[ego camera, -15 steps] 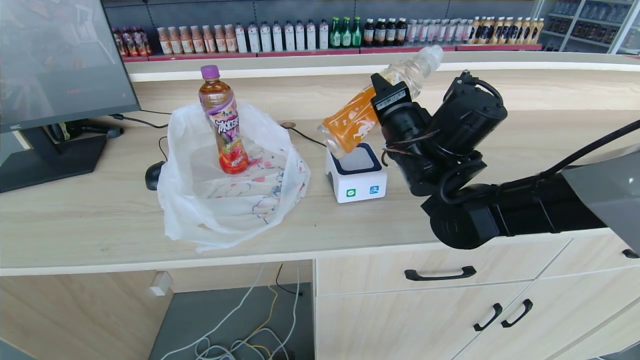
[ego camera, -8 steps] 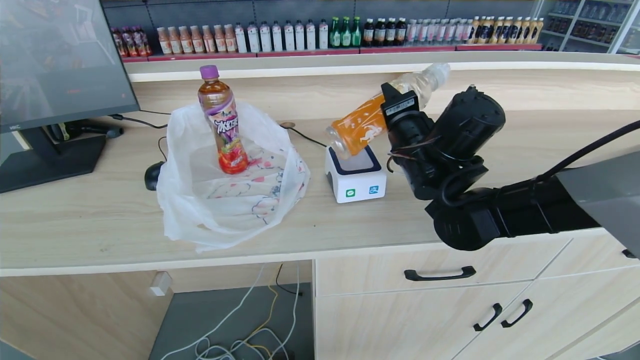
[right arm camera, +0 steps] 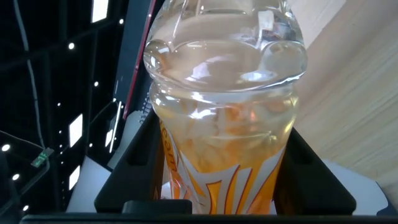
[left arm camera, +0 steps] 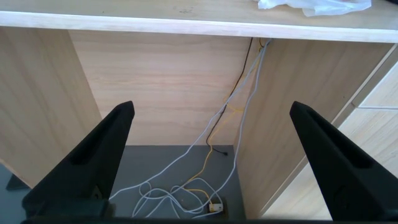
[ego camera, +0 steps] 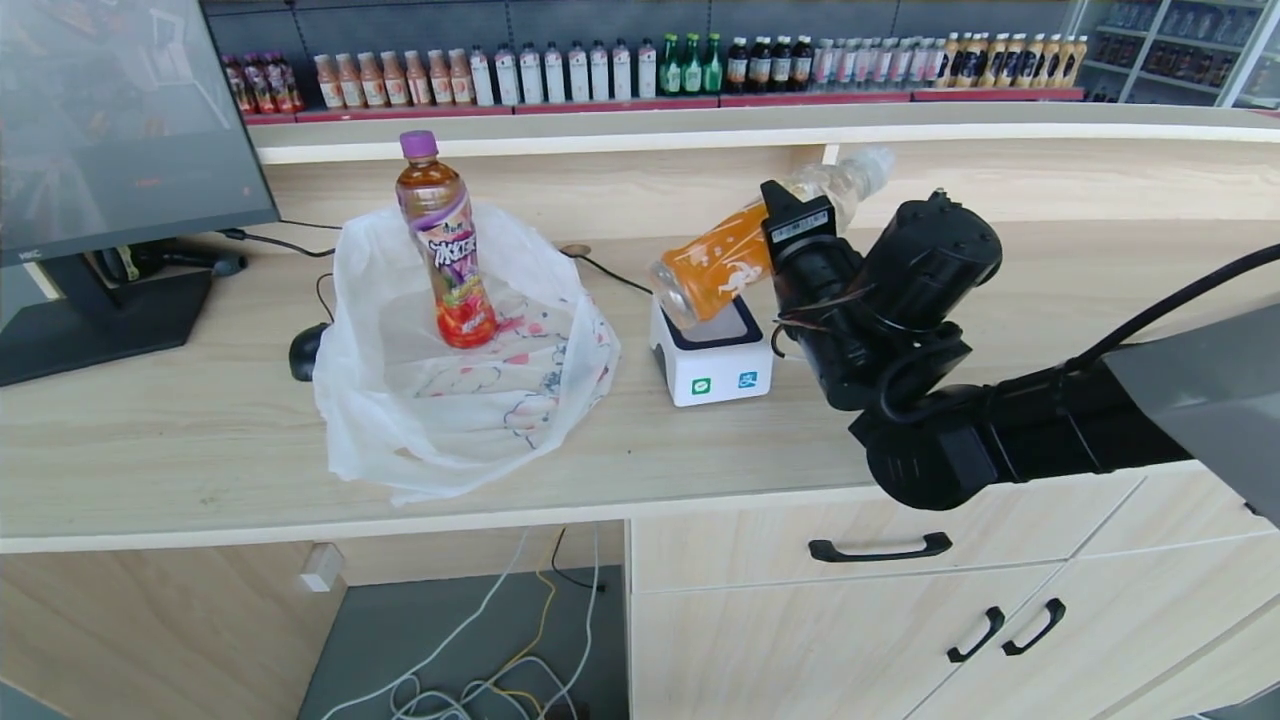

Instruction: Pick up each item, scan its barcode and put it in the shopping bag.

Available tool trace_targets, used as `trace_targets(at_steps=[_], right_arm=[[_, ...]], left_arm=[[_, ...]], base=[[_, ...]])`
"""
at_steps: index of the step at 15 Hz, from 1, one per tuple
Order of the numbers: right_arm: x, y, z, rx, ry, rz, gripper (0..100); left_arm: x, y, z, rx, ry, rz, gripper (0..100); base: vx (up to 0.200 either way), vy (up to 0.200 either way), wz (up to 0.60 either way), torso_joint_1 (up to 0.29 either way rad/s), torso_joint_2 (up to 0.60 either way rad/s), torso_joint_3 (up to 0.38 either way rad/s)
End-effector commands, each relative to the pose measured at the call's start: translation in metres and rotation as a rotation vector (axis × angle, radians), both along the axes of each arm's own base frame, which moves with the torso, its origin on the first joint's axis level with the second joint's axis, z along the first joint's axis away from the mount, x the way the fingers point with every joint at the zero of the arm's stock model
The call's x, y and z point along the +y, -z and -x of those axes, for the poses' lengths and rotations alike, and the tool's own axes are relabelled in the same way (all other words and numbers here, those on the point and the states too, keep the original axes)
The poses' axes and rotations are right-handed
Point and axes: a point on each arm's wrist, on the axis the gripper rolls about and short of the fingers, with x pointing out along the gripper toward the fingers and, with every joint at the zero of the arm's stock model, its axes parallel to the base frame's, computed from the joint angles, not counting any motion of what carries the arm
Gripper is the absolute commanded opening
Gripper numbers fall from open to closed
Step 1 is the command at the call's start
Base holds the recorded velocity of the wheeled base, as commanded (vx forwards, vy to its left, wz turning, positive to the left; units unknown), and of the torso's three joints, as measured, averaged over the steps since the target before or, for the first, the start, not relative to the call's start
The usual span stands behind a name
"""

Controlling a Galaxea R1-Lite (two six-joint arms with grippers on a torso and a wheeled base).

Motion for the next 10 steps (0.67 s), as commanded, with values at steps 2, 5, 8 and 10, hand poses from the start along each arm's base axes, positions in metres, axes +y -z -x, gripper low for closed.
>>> trace_targets(at_steps=[2,5,8,10], right_arm=[[0.0001,0.0013,-0.0007,0.002,-0.001,-0.001,0],[-0.0025,0.0016,-0.0028,0.002,0.007,-0.001,0],[-0.0056,0.0034,-0.0039,0.01,0.009,-0.011,0],[-0.0074,0.0055,-0.0047,0.017,0.012,-0.01,0]], left_arm=[[0.0,0.0,0.0,-0.001,-0.001,0.0,100],[0.0,0.0,0.0,-0.001,-0.001,0.0,100],[0.0,0.0,0.0,-0.001,-0.001,0.0,100],[0.0,0.0,0.0,-0.001,-0.001,0.0,100]], base=[[0.0,0.0,0.0,0.0,0.0,0.0],[0.0,0.0,0.0,0.0,0.0,0.0],[0.0,0.0,0.0,0.0,0.0,0.0],[0.0,0.0,0.0,0.0,0.0,0.0]])
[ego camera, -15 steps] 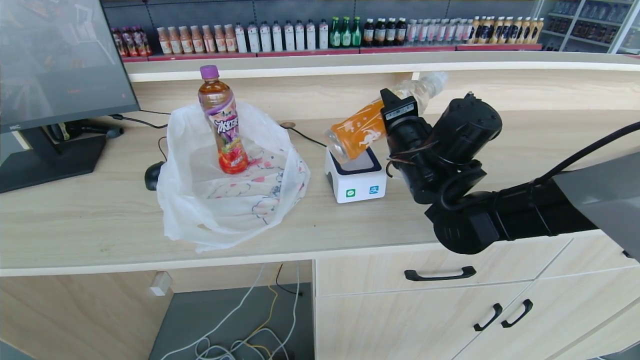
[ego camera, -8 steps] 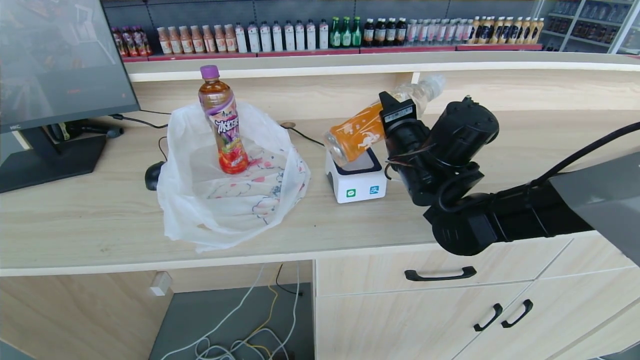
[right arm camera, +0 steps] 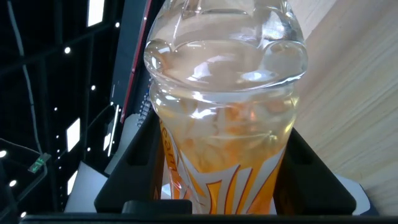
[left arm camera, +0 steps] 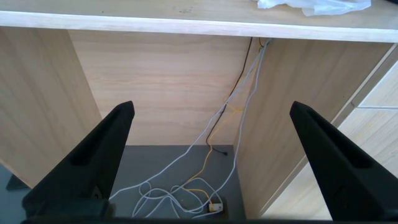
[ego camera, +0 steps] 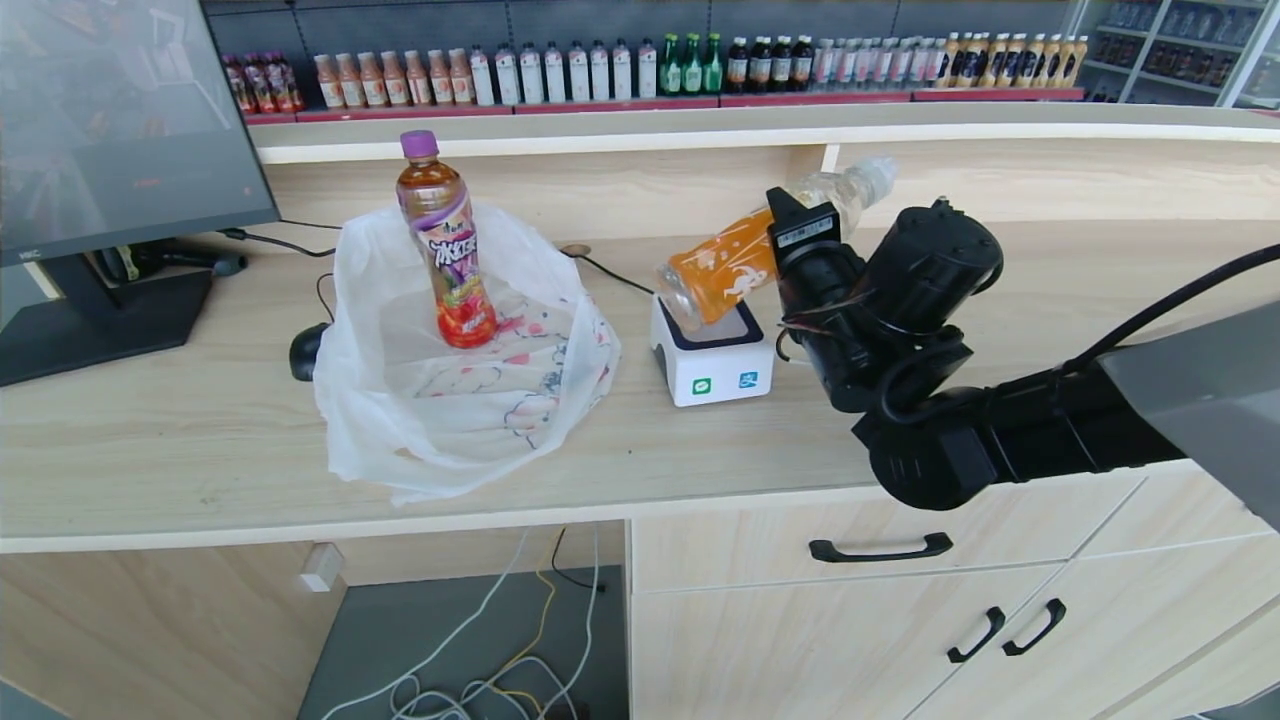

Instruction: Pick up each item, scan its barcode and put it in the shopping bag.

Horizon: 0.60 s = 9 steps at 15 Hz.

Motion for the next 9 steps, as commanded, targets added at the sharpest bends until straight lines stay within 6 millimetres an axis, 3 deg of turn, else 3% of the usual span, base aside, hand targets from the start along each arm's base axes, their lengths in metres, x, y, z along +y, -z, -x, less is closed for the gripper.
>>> trace_targets(at_steps=[1,9], right_arm=[[-0.0023,-0.0004,-0.0001,0.001,0.004,0.0,0],[-0.0031,-0.0037,0.0011,-0.008,0.004,-0.006,0]], left_arm=[[0.0,-0.0001,0.0,-0.001,-0.001,0.0,100],[0.0,-0.0001,0.0,-0.001,-0.001,0.0,100]], base=[[0.0,0.0,0.0,0.0,0.0,0.0],[0.0,0.0,0.0,0.0,0.0,0.0]])
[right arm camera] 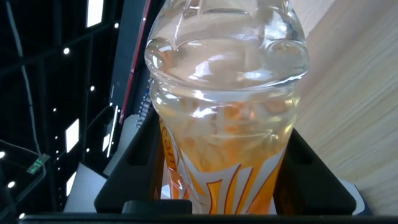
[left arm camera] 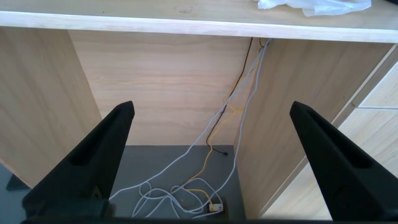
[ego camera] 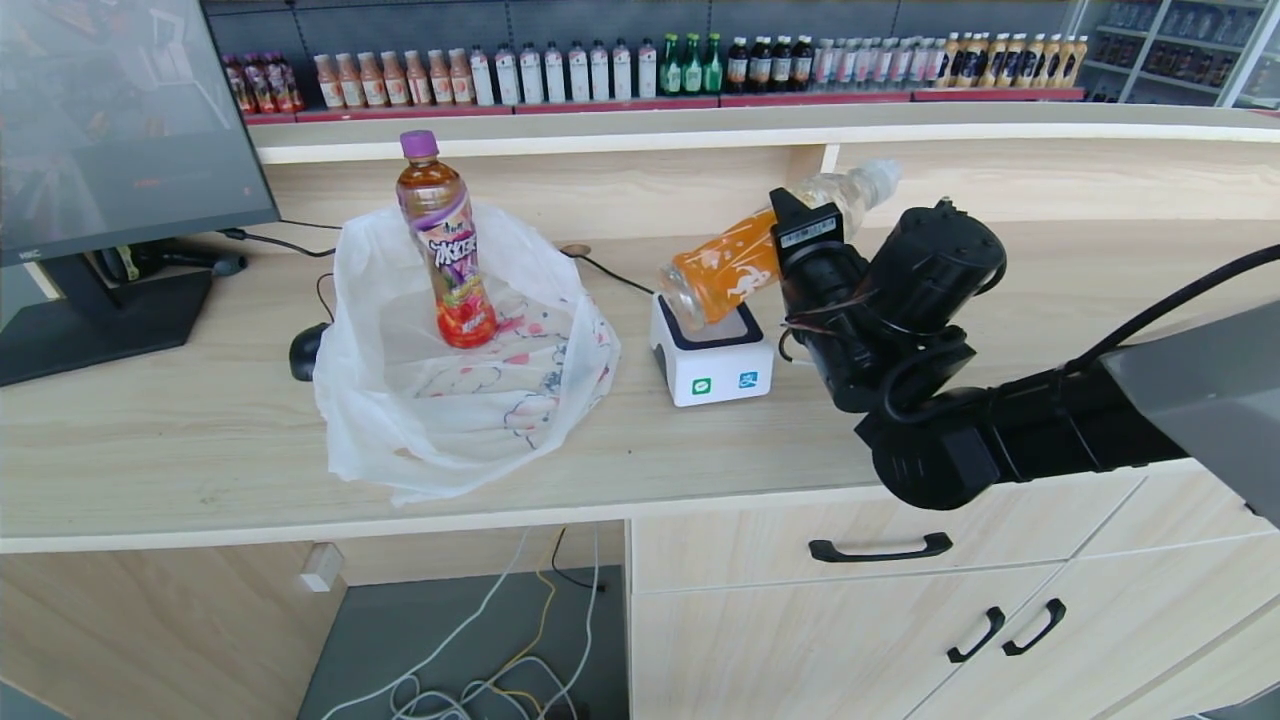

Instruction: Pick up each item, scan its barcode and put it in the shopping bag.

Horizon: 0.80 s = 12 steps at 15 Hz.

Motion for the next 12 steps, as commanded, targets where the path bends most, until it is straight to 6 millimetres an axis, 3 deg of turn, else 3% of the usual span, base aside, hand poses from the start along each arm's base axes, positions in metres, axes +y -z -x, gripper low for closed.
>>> trace_targets(at_steps=[1,8,12], right_arm=[[-0.001,-0.005,0.002,-0.011,0.0,-0.005,0],[-0.013,-0.048,0.026,-0.11,0.02,0.022,0],[-0.013,-0.082,0.06,-0.203,0.047,0.127,0]], left_arm=[[0.0,0.0,0.0,-0.001,-0.001,0.0,100],[0.0,0.0,0.0,-0.001,-0.001,0.0,100],[0.0,0.0,0.0,-0.001,-0.001,0.0,100]], base=[[0.0,0.0,0.0,0.0,0.0,0.0],[0.0,0.0,0.0,0.0,0.0,0.0],[0.0,0.0,0.0,0.0,0.0,0.0]])
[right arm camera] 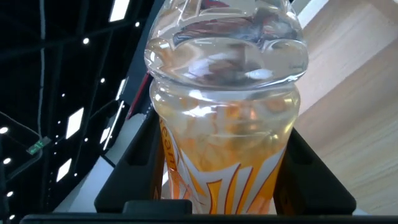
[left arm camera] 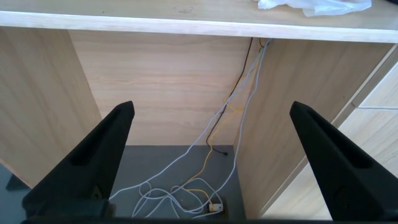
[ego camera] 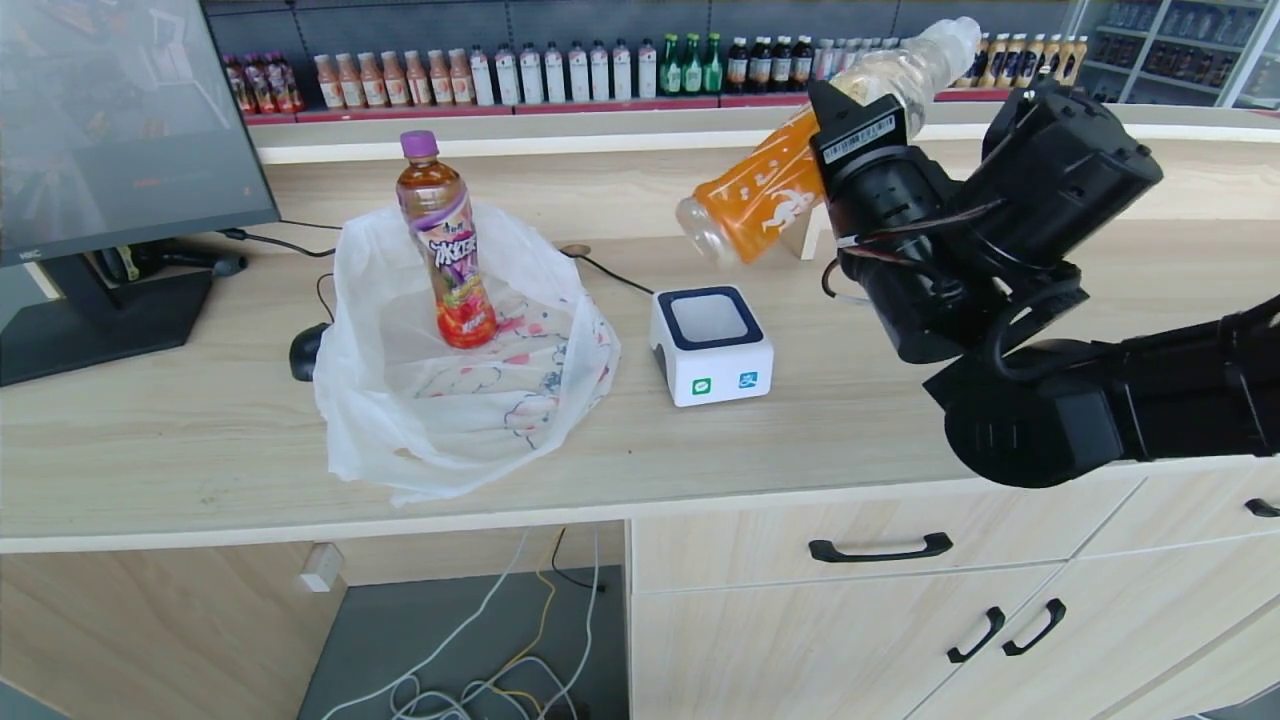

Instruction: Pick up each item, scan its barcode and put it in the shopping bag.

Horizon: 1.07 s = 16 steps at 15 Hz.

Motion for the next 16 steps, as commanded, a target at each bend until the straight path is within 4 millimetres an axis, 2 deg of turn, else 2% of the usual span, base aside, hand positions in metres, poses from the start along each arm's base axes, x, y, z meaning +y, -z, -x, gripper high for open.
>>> trace_targets(at_steps=[1,4,7,11,14,16], right_arm=[[-0.004,-0.025,0.024,-0.062,-0.001,0.006,0],[-0.008,-0.034,0.044,-0.117,0.067,0.109,0],[-0.018,-0.029,0.062,-0.159,0.156,0.237,0],[-0.027,-0.009,0.073,-0.198,0.272,0.388,0],[-0.03,0.017,0.079,-0.237,0.276,0.568,0],[-0.032,0.027,0.078,-0.278,0.264,0.662,0]], left_arm=[[0.0,0.0,0.0,-0.001,-0.001,0.0,100],[0.0,0.0,0.0,-0.001,-0.001,0.0,100],[0.0,0.0,0.0,-0.001,-0.001,0.0,100],[0.0,0.0,0.0,-0.001,-0.001,0.0,100],[0.0,0.0,0.0,0.0,0.001,-0.001,100],[0.0,0.0,0.0,-0.001,-0.001,-0.001,100]], base=[[0.0,0.0,0.0,0.0,0.0,0.0],[0.0,0.0,0.0,0.0,0.0,0.0],[0.0,0.0,0.0,0.0,0.0,0.0],[0.0,0.0,0.0,0.0,0.0,0.0],[0.0,0.0,0.0,0.0,0.0,0.0],[0.0,0.0,0.0,0.0,0.0,0.0]])
